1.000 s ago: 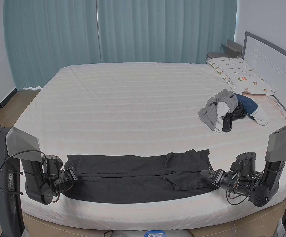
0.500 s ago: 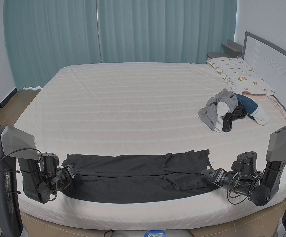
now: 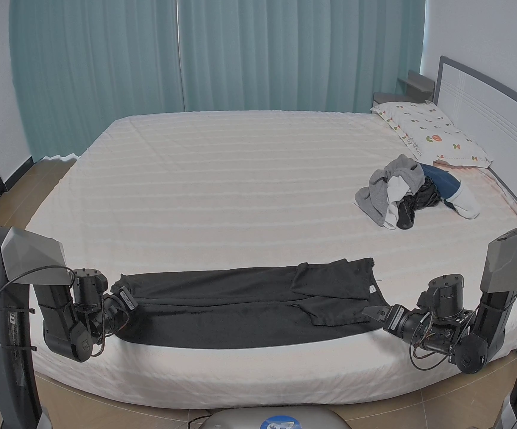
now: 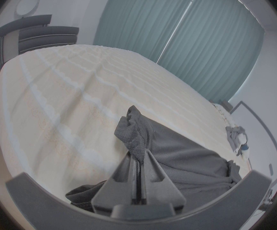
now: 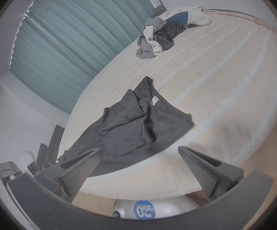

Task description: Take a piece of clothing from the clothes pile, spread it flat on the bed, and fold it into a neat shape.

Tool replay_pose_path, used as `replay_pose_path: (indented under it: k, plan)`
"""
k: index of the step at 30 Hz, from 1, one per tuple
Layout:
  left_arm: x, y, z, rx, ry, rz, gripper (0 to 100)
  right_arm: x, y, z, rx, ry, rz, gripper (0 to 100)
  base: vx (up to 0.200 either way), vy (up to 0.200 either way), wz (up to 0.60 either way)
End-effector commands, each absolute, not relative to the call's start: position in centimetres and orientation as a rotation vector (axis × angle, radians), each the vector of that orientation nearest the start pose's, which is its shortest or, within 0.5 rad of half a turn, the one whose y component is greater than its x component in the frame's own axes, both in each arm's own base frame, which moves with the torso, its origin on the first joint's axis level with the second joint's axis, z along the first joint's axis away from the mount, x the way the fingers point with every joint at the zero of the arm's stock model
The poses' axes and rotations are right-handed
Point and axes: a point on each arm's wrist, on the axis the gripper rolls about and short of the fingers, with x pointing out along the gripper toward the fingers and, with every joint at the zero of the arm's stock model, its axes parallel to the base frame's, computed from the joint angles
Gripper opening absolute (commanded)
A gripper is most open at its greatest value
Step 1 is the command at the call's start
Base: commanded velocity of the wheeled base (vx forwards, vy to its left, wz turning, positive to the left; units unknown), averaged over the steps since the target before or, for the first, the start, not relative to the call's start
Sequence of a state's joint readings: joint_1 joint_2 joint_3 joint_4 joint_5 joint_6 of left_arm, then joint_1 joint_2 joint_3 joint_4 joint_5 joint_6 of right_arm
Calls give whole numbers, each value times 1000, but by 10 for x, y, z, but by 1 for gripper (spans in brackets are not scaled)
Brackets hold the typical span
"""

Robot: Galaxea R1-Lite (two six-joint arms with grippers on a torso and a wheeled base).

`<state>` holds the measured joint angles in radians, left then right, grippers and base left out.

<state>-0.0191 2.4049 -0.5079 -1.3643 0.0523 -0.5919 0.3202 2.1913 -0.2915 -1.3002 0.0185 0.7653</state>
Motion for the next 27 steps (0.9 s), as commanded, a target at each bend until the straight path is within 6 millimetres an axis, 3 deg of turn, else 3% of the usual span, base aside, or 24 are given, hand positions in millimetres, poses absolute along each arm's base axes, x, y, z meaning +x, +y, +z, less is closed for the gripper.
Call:
replay_pose_path:
  k: [1, 8, 10, 21, 27]
  plan:
    - [332, -9, -35, -577, 477, 174, 0, 261, 87, -2, 645, 682, 88, 100, 0, 0, 0]
    - [332, -24, -24, -609, 452, 140, 0, 260, 87, -1, 647, 678, 90, 100, 0, 0, 0]
    - [330, -33, -13, -636, 436, 115, 0, 261, 87, 0, 648, 672, 91, 100, 0, 0, 0]
    - [323, -60, -6, -607, 450, 57, 0, 262, 85, 2, 658, 648, 91, 100, 0, -200, 0]
    - [325, -77, 15, -569, 474, 81, 0, 262, 86, -1, 654, 659, 91, 100, 0, -200, 0]
